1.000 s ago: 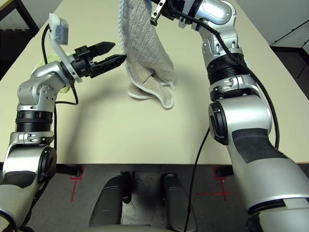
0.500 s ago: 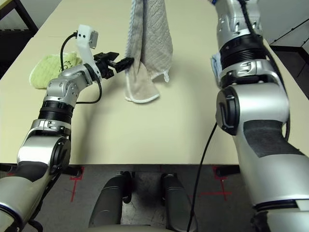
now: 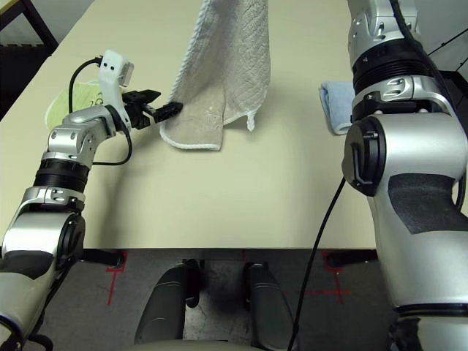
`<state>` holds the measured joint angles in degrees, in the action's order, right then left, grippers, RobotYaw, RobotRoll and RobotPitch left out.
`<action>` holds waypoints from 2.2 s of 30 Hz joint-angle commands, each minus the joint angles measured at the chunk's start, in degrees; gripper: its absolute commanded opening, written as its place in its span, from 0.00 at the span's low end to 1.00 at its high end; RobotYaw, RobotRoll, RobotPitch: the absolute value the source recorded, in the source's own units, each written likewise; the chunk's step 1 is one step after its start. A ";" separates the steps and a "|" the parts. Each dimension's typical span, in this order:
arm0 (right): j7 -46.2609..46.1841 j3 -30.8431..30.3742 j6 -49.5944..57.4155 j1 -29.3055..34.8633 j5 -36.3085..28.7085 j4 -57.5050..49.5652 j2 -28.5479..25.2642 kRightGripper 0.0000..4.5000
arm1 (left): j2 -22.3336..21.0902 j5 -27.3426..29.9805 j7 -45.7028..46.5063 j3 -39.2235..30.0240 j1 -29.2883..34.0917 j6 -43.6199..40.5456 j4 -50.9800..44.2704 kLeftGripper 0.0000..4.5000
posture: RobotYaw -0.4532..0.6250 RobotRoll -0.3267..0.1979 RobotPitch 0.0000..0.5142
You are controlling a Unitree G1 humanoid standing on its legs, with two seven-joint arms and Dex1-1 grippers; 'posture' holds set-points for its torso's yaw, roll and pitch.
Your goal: Fold the towel and set it aside.
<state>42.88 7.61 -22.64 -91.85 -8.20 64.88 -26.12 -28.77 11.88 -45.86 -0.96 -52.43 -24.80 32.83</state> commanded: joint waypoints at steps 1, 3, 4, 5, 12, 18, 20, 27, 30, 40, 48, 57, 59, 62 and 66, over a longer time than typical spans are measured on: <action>-0.43 0.47 -1.01 -1.72 0.49 0.44 -0.47 0.02 | -1.84 -0.45 -2.70 1.60 2.78 -2.63 -3.76 1.00 | 0.52 0.62 0.31; -0.50 0.40 -1.10 -1.64 0.75 0.75 -0.46 0.02 | -3.09 0.35 -4.78 1.94 4.05 -4.87 -6.18 1.00 | 0.52 0.62 0.31; -0.60 0.27 -1.02 -1.47 0.98 0.95 -0.45 0.02 | -3.90 1.00 -6.43 2.23 4.67 -6.54 -7.73 1.00 | 0.52 0.62 0.31; -0.77 0.12 -0.91 -1.30 1.28 1.16 -0.46 0.02 | -4.48 1.58 -7.64 2.41 5.04 -8.10 -9.04 1.00 | 0.52 0.62 0.31; -1.07 0.11 -1.00 -0.70 2.31 1.89 -0.37 0.02 | -7.12 3.90 -12.20 3.41 5.55 -16.53 -14.71 1.00 | 0.52 0.62 0.32; -0.89 0.19 -1.16 -0.55 2.62 1.74 -0.01 0.02 | -8.81 5.20 -14.39 4.45 6.88 -21.28 -18.88 1.00 | 0.53 0.62 0.32; -0.81 0.24 -1.17 -0.57 2.62 1.69 0.03 0.02 | -8.55 5.34 -14.01 4.42 7.09 -22.12 -19.37 1.00 | 0.53 0.62 0.32; -0.51 0.25 -1.12 -0.74 2.58 1.38 -0.11 0.02 | -6.90 4.47 -11.45 5.18 7.04 -22.92 -17.78 1.00 | 0.52 0.62 0.31; -0.39 0.26 -1.17 -0.75 2.56 1.20 -0.24 0.02 | -6.79 4.26 -10.99 5.68 6.91 -23.33 -16.32 1.00 | 0.52 0.62 0.30; -0.45 0.21 -1.24 -0.46 2.67 0.96 -0.52 0.00 | -5.29 6.10 -10.28 4.42 5.15 -25.73 -13.26 0.52 | 0.51 0.62 0.30; -0.57 0.13 -1.23 0.52 2.93 0.94 -0.88 0.00 | -2.11 10.38 -7.49 -0.52 1.85 -31.68 -11.94 0.00 | 0.51 0.62 0.30; -3.73 0.31 0.41 6.10 4.99 3.52 -6.57 0.00 | -11.22 3.61 -10.52 5.00 0.74 -23.11 -8.88 0.00 | 0.51 0.62 0.31; -4.81 1.14 2.03 9.60 4.80 4.12 -9.54 0.00 | -14.03 0.75 -9.74 5.22 -1.37 -17.55 -6.97 0.00 | 0.51 0.62 0.32; -4.04 2.58 6.33 15.05 3.24 3.74 -12.56 0.00 | -18.18 -4.09 -8.23 5.37 -5.51 -8.59 -3.08 0.00 | 0.52 0.62 0.34; 4.10 6.14 19.66 23.82 -3.27 -1.55 -13.89 0.00 | -20.38 -6.60 -7.65 4.74 -11.94 -3.38 2.80 0.00 | 0.52 0.62 0.37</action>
<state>44.78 10.88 -8.33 -69.84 -8.37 65.70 -37.40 -47.78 7.83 -54.48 3.67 -64.46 -29.04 31.80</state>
